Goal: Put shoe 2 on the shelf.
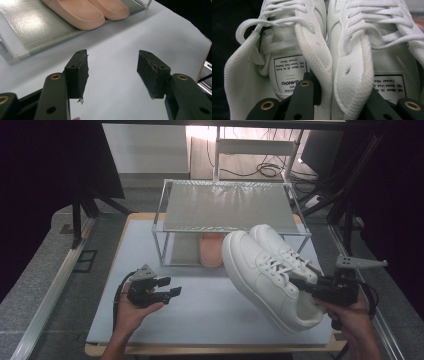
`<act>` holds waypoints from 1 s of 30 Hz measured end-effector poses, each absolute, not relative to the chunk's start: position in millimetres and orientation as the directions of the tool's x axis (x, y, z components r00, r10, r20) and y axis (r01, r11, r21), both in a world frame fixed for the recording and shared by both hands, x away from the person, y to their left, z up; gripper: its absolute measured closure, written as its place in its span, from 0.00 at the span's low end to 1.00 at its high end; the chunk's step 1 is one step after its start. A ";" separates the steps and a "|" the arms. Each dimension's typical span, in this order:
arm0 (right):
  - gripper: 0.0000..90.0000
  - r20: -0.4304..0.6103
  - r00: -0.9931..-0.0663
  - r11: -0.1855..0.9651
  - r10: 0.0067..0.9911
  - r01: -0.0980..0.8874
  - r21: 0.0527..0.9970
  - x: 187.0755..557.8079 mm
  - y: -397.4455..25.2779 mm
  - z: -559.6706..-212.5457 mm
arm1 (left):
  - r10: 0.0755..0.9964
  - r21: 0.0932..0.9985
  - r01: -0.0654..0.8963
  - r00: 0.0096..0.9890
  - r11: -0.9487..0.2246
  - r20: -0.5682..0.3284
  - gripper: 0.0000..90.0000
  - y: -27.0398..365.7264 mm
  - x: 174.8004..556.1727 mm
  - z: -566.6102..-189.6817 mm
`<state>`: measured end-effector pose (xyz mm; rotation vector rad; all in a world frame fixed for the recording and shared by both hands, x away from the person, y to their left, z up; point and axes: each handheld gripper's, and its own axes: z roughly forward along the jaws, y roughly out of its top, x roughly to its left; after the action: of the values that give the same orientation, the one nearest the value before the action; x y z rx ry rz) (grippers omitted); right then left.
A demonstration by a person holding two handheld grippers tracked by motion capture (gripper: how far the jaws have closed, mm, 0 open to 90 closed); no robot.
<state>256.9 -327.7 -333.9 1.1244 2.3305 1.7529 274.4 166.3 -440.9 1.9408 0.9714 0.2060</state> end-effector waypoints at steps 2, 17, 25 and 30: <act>0.88 0.398 -0.744 0.097 0.537 0.523 0.847 260.7 -330.2 -326.2 | 0.702 0.796 0.548 0.672 -0.258 -0.235 0.48 166.0 274.4 -441.1; 0.88 0.419 -0.748 0.055 0.514 0.516 0.855 309.3 -321.9 -291.9 | 0.701 0.791 0.554 0.672 -0.259 -0.240 0.48 165.2 275.0 -442.8; 0.88 0.443 -0.735 0.023 0.513 0.528 0.849 336.3 -313.7 -284.6 | 0.700 0.792 0.551 0.673 -0.262 -0.237 0.48 165.2 275.1 -443.1; 0.88 0.454 -0.719 -0.002 0.527 0.532 0.847 350.8 -310.2 -279.3 | 0.701 0.792 0.552 0.672 -0.260 -0.238 0.48 165.2 275.1 -443.1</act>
<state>350.8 -310.2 -279.3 1.1793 2.2223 1.8895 275.1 165.2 -443.1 1.9426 0.9763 0.1989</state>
